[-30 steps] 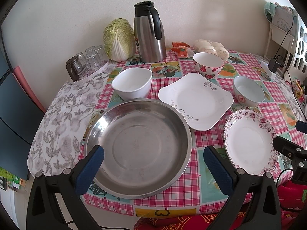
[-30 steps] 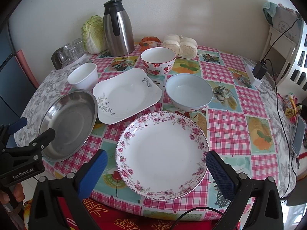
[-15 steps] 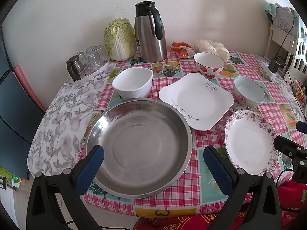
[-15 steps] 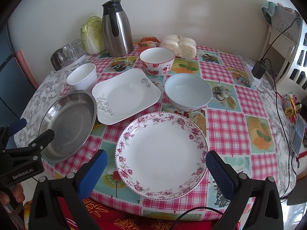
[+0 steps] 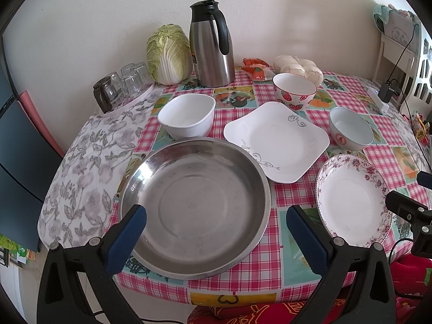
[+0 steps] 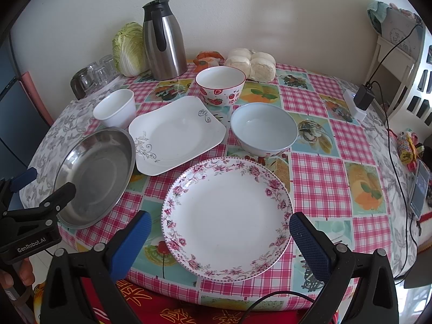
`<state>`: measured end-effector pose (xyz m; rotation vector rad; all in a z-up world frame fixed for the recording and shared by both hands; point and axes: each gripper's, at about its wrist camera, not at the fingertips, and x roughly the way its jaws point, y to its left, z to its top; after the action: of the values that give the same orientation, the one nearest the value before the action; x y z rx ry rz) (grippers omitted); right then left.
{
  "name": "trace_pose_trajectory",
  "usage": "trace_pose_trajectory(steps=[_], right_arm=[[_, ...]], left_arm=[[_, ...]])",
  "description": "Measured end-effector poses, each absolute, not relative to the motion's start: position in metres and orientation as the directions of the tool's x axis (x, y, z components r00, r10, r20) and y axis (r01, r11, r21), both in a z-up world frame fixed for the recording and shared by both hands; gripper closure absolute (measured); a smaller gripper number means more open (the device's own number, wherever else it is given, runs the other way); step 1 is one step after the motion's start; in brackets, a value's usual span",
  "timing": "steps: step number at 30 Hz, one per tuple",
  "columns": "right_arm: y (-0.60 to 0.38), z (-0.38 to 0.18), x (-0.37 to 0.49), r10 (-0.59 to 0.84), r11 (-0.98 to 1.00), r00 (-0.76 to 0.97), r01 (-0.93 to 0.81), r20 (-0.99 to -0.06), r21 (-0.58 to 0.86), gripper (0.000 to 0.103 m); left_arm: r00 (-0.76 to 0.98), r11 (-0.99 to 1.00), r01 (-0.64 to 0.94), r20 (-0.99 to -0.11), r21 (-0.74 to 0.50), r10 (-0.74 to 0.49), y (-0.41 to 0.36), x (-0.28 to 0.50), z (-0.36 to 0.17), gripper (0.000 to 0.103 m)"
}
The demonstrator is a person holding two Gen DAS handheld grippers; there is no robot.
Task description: Organize plates and bowls
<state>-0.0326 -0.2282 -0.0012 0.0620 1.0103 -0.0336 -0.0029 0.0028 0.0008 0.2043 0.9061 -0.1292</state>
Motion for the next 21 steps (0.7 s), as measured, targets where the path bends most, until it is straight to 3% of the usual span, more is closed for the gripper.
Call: trace_pose_trajectory(steps=[21], right_arm=[[-0.2294, -0.0015, -0.0325, 0.001, 0.998, 0.532, 0.057, -0.847, 0.037, 0.0]], left_arm=[[0.598, 0.977, 0.195, -0.8, 0.09, -0.046, 0.0062, -0.0028, -0.0025, 0.0]])
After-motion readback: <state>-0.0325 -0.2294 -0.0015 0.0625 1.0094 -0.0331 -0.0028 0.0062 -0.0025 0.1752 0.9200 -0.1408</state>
